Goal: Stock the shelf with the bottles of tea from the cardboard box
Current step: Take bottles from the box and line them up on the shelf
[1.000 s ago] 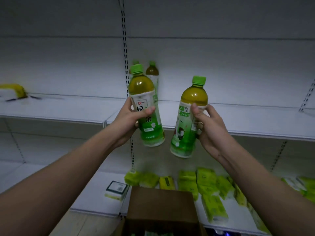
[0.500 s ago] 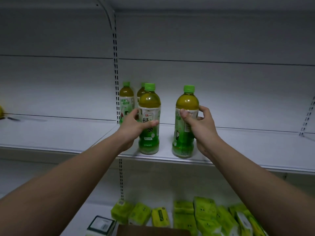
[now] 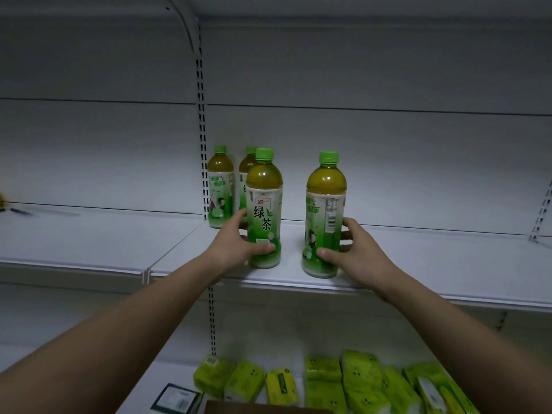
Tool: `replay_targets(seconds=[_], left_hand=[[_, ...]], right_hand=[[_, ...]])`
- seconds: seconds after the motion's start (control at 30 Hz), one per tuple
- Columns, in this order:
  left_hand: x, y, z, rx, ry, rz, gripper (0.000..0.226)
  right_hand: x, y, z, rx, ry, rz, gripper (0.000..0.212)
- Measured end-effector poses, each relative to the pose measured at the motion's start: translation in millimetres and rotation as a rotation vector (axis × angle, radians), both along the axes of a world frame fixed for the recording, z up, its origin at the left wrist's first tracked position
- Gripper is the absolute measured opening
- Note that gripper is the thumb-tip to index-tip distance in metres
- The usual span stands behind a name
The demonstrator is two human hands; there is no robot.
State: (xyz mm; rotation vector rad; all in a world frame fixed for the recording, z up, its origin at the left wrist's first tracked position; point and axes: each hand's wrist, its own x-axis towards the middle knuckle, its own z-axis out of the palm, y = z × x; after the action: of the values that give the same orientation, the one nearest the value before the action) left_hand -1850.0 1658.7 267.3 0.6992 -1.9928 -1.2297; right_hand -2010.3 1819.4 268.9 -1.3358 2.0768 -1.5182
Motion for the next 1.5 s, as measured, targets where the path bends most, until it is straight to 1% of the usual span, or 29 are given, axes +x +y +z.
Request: replay_targets(seconds=[0.13,0.3,0.37,0.57,0.67,0.83,0.93,1.1,1.27,1.5], left_hand=[[1.2,-0.3,-3.6,-0.062,-0.026,0.079,0.087],[-12.3,-6.3,-7.3,-0.066,-0.009,0.144,0.069],[-20.6,-10.7,-9.9,-0.061,0.015,0.162,0.066],[-48.5,-28.9,-14.7,-0.052,0.025,0.212,0.070],[-62.7,-35.7,-12.2,-0.054,0.018,0.243,0.071],[-84.0,-49.4,-10.1,-0.101,-0.043,0.301,0.066],[-96.3,-58.9,-13.9,-0.171,-0.087,0.365,0.066],[-112.7,-74.0,-17.1,-0.261,-0.117,0.428,0.058],[-125.6,-85.4,-20.9,-0.289,-0.166,0.493,0.046],[-129.5,-83.3,-19.5,-0.304,-0.212,0.514,0.045]], right_hand=[[-2.6,-7.1,-4.6,0.006,0.024,-0.062,0.056],[-8.6,-27.8,-5.5,0.012,0.078,-0.106,0.051],[-13.2,-37.8,-3.6,0.034,0.111,-0.112,0.050],[-31.1,-72.3,-8.0,0.043,0.156,-0.128,0.049],[-39.9,-91.1,-10.6,0.041,0.185,-0.175,0.049],[-52.9,-118.1,-12.5,0.045,0.212,-0.200,0.051],[-61.6,-130.5,-13.9,0.050,0.228,-0.215,0.052],[-75.2,-146.6,-15.4,0.059,0.257,-0.224,0.052],[-83.6,-161.6,-18.9,0.053,0.269,-0.240,0.052],[-92.0,-175.0,-17.0,0.105,0.283,-0.263,0.051]])
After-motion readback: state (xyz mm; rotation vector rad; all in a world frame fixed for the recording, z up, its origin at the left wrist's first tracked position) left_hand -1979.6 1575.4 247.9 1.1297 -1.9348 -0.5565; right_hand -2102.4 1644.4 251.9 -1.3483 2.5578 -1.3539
